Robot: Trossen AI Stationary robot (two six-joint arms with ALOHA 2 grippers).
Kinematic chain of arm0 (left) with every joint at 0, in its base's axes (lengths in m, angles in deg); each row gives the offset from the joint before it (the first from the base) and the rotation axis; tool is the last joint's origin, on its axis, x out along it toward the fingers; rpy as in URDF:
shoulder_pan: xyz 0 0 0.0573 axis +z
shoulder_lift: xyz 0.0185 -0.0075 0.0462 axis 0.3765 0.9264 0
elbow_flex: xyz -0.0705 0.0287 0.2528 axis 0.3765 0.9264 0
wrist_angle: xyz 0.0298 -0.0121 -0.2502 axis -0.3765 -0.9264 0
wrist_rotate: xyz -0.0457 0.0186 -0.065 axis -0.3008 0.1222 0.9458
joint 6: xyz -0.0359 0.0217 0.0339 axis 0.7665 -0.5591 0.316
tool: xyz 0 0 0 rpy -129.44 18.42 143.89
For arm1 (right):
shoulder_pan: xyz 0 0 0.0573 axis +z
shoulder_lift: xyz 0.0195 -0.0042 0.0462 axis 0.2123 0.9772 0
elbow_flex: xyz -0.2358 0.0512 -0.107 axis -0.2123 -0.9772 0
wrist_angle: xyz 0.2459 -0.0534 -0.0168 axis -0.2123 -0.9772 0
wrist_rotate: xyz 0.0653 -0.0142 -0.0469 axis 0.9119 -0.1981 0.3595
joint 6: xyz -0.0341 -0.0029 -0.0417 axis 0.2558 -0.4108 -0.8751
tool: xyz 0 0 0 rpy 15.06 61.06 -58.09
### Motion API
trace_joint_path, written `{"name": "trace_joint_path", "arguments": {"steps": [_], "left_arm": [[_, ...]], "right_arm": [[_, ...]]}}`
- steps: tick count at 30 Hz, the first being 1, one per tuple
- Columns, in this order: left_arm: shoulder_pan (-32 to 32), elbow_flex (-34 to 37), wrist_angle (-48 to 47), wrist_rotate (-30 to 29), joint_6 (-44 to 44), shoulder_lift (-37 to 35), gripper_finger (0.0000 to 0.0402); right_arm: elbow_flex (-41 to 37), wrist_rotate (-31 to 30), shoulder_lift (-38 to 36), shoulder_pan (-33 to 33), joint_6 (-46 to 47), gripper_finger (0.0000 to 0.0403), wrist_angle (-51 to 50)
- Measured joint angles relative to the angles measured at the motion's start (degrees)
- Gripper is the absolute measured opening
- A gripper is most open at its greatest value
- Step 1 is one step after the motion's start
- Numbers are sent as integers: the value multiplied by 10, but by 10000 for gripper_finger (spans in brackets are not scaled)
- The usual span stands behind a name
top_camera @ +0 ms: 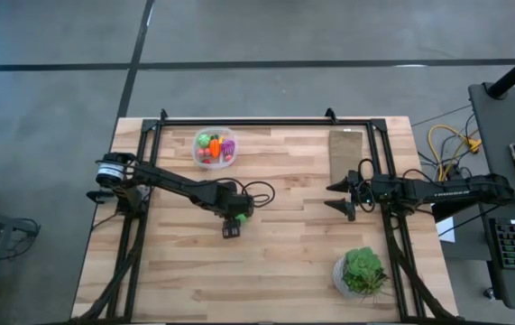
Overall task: Pick and placing Produce into tupperware
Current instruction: Put the pear into the transparent bin
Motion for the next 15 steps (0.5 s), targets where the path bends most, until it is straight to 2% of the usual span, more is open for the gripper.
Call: {"name": "trace_joint_path", "arguments": {"steps": [5,9,15], "left_arm": [[0,-12,-4,0,0,-1,194],[0,-25,-1,-6,-1,-21,191],[4,-30,-40,-83,-2,-80,191]], "right_arm": [[0,0,0,0,0,313,0],[0,0,0,0,0,313,0],[0,0,0,0,0,313,0]]}}
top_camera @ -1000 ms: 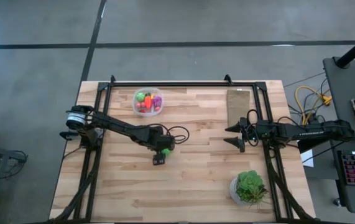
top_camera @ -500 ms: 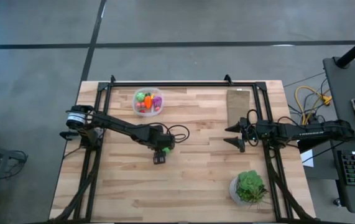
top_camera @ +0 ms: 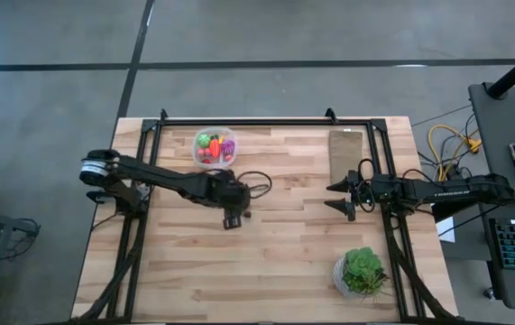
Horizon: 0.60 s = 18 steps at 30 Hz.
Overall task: Pick and placing Produce into tupperware
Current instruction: Put the pear into the transparent bin
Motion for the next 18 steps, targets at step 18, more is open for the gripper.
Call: {"name": "trace_joint_path", "arguments": {"steps": [18], "left_arm": [[343,8,-137,-15,62,-143,190]], "right_arm": [[0,0,0,0,0,313,0]]}}
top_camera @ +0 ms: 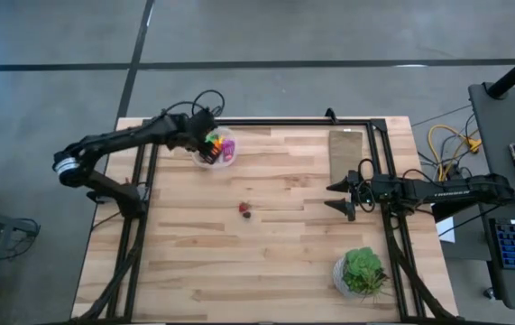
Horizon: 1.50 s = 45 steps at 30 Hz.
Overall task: Pick and placing Produce into tupperware
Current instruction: Put the pear into the transparent bin, then put the strawberry into the transparent bin
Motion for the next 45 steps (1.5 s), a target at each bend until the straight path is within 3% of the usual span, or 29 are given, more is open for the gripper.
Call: {"name": "trace_joint_path", "arguments": {"steps": [3,12,20,25,37,45], "left_arm": [[34,8,-5,70,-11,33,190],[41,2,96,66,-76,100,190],[50,9,83,115,-81,149,190],[50,7,81,127,-82,150,195],[50,4,84,85,-140,140,271],[41,3,74,93,-140,101,283]], "right_arm": [[0,0,0,0,0,313,0],[0,0,0,0,0,313,0],[0,0,0,0,0,313,0],[0,0,0,0,0,313,0],[0,0,0,0,0,313,0],[0,0,0,0,0,313,0]]}}
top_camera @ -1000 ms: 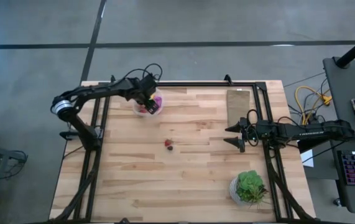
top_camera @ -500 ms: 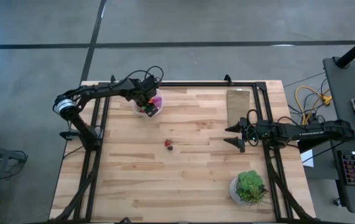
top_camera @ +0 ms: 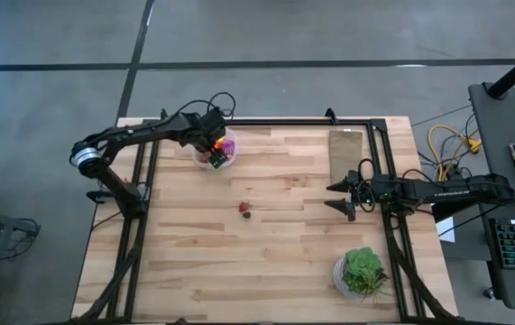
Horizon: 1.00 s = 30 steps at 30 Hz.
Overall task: Pick and placing Produce into tupperware
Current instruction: Put the strawberry into the transparent bin
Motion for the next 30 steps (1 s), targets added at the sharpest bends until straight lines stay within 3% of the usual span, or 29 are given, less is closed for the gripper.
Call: {"name": "trace_joint_path", "arguments": {"steps": [9,18,30], "left_arm": [[-1,0,3,13,3,-78,283],[-36,-5,30,118,-18,-171,283],[-175,1,36,125,-134,-143,283]], "right_arm": [[0,0,0,0,0,313,0],[0,0,0,0,0,313,0],[0,0,0,0,0,313,0]]}}
